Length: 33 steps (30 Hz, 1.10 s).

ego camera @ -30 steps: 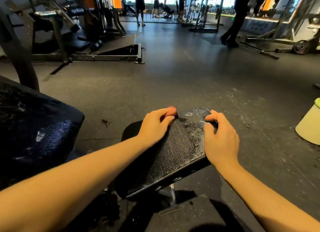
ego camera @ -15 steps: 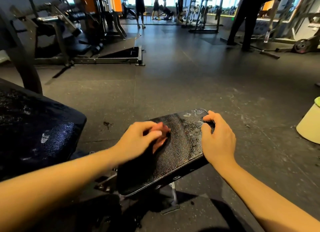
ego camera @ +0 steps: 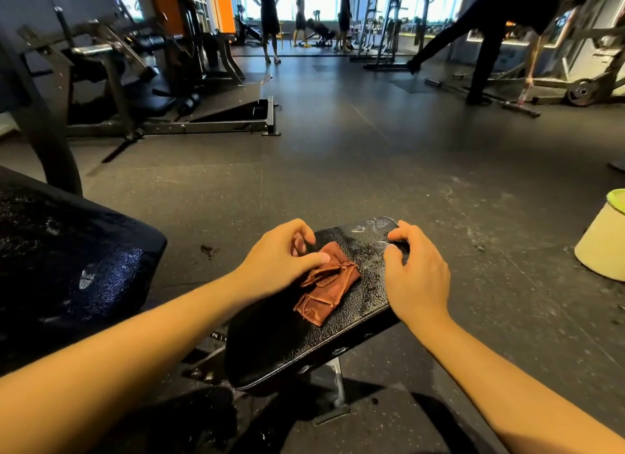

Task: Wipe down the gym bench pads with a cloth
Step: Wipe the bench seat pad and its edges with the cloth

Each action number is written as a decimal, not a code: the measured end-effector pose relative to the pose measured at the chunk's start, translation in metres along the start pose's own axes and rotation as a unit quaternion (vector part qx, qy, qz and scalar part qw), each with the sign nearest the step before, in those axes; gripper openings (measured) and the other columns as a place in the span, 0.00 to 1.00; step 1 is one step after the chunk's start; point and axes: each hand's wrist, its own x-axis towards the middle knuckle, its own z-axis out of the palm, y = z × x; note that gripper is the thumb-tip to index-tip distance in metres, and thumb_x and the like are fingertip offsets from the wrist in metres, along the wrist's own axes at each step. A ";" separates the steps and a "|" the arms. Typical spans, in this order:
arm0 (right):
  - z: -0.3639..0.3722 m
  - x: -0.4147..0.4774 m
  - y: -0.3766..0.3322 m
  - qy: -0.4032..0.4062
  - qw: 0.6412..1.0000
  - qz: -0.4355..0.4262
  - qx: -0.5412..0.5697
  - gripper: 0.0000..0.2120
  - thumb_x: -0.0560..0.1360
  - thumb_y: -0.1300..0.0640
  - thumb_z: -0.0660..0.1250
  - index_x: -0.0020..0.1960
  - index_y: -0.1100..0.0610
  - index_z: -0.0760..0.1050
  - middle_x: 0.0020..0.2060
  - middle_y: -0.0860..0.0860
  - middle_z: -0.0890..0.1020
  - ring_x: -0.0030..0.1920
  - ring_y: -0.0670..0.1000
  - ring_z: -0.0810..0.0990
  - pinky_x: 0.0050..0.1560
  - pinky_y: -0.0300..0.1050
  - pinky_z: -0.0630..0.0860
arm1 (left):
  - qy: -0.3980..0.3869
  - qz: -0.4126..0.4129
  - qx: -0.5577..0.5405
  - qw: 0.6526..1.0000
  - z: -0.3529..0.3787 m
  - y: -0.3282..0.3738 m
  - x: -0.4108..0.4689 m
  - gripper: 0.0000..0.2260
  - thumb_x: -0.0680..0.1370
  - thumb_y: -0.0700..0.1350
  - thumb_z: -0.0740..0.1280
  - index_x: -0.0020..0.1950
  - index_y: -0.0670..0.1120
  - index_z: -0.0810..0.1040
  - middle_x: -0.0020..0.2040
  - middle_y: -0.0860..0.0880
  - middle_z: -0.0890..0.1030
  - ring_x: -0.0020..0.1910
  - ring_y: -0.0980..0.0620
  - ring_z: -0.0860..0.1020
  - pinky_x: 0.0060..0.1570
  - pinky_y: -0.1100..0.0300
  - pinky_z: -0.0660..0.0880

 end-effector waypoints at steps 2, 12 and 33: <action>0.000 0.000 0.000 0.000 1.000 0.002 0.002 0.07 0.78 0.59 0.64 0.55 0.53 0.76 0.59 0.48 0.81 0.59 0.52 0.78 0.50 0.46 0.66 | 0.044 0.022 0.027 0.998 0.008 0.009 -0.021 0.11 0.74 0.59 0.74 0.46 0.53 0.80 0.39 0.55 0.81 0.37 0.59 0.77 0.45 0.55 0.76; -0.004 0.001 -0.001 -0.027 0.999 0.012 0.029 0.04 0.80 0.55 0.63 0.54 0.50 0.74 0.66 0.47 0.79 0.63 0.51 0.77 0.56 0.47 0.69 | 0.029 0.016 0.184 0.982 0.013 0.030 -0.017 0.14 0.73 0.60 0.73 0.51 0.52 0.81 0.45 0.54 0.83 0.46 0.49 0.79 0.46 0.55 0.74; -0.071 0.023 0.035 -0.280 0.957 -0.043 0.056 0.38 0.69 0.33 0.72 0.74 0.45 0.65 0.71 0.39 0.72 0.71 0.39 0.70 0.72 0.45 0.68 | 0.072 0.006 0.083 0.994 0.015 0.014 0.015 0.03 0.76 0.50 0.74 0.47 0.53 0.84 0.41 0.55 0.84 0.45 0.51 0.82 0.45 0.55 0.74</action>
